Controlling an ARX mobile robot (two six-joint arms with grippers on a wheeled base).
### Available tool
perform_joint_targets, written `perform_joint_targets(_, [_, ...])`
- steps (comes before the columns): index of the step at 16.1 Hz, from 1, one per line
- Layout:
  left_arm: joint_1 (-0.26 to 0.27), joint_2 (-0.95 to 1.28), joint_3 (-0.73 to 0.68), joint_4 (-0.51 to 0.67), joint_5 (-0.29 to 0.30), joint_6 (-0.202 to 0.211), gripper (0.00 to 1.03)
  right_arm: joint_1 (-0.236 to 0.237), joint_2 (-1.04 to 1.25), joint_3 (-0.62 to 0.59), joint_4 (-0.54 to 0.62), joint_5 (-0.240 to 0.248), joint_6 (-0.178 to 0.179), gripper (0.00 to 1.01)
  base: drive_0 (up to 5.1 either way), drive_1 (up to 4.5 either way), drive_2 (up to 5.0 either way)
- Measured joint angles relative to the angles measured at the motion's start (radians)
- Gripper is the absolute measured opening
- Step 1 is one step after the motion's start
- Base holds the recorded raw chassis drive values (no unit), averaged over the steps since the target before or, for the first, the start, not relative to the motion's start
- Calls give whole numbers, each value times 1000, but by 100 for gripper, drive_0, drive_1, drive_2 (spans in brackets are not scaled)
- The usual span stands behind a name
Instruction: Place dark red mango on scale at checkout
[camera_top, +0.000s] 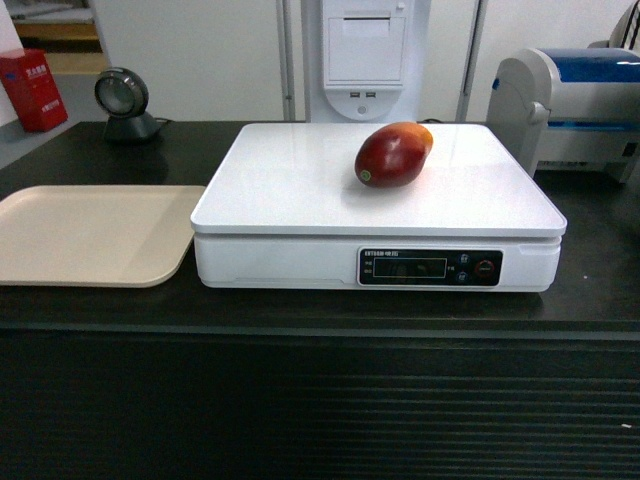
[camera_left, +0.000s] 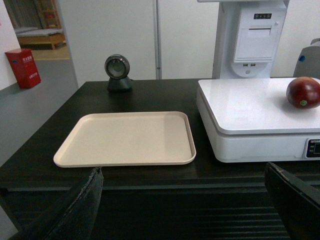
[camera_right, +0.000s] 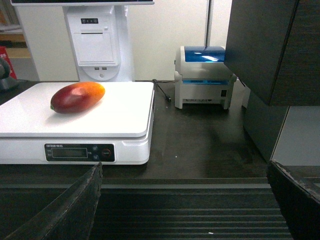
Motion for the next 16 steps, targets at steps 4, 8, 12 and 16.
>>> perform_joint_targets(4, [0,0,0,0,0,0,98,0,0,0,0,0,0,98,0,0,0])
perform_joint_targets(8, [0,0,0,0,0,0,98,0,0,0,0,0,0,98,0,0,0])
perform_joint_targets(12, [0,0,0,0,0,0,98,0,0,0,0,0,0,98,0,0,0])
perform_joint_targets(16, [0,0,0,2,0,0,98,0,0,0,2,0,0,98,0,0,0])
